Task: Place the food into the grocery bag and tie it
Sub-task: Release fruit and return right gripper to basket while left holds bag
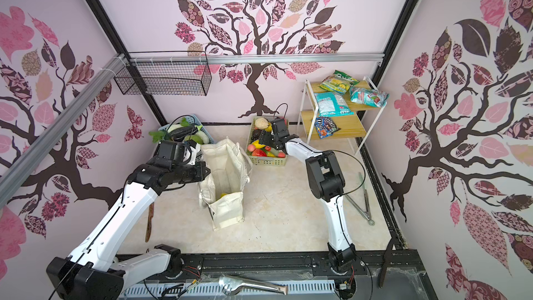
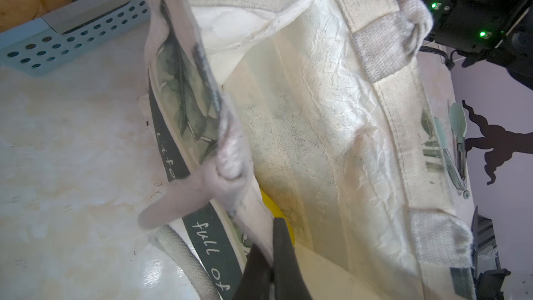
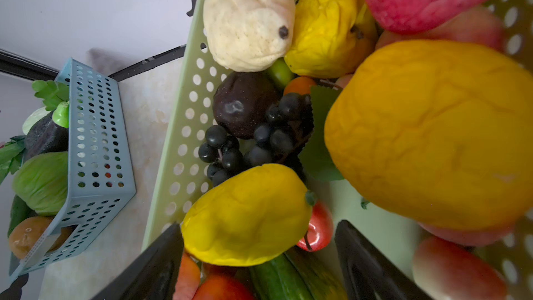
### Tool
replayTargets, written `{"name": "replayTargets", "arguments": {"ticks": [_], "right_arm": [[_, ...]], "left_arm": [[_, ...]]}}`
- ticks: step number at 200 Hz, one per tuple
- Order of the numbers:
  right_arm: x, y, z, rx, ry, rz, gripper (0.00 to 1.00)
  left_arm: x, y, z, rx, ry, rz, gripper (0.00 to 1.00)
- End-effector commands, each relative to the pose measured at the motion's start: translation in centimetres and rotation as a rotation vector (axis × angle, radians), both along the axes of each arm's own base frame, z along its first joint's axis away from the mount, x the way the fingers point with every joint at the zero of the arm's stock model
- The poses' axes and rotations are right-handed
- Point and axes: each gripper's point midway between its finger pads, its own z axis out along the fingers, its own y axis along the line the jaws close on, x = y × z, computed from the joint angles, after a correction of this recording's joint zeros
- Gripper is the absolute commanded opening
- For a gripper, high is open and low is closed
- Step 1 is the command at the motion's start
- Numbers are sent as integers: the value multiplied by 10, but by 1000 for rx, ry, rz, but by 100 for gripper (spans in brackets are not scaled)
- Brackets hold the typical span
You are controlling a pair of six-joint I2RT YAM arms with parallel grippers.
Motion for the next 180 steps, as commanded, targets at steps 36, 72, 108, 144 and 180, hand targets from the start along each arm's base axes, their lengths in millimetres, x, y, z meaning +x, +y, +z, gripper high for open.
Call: {"name": "replayTargets", "arguments": {"ticks": [36, 72, 108, 144, 180], "right_arm": [[13, 11, -16, 117, 17, -43, 82], [16, 16, -21, 188, 20, -63, 76], [15, 17, -25, 215, 23, -75, 68], [15, 18, -31, 219, 38, -79, 69], [16, 20, -43, 238, 63, -86, 68]], "left_arm": [[-13, -5, -12, 5, 36, -23, 0], [-14, -5, -14, 9, 38, -22, 0], [-15, -4, -17, 13, 42, -20, 0], [-15, -4, -17, 13, 41, -17, 0], [-14, -4, -14, 15, 33, -19, 0]]}}
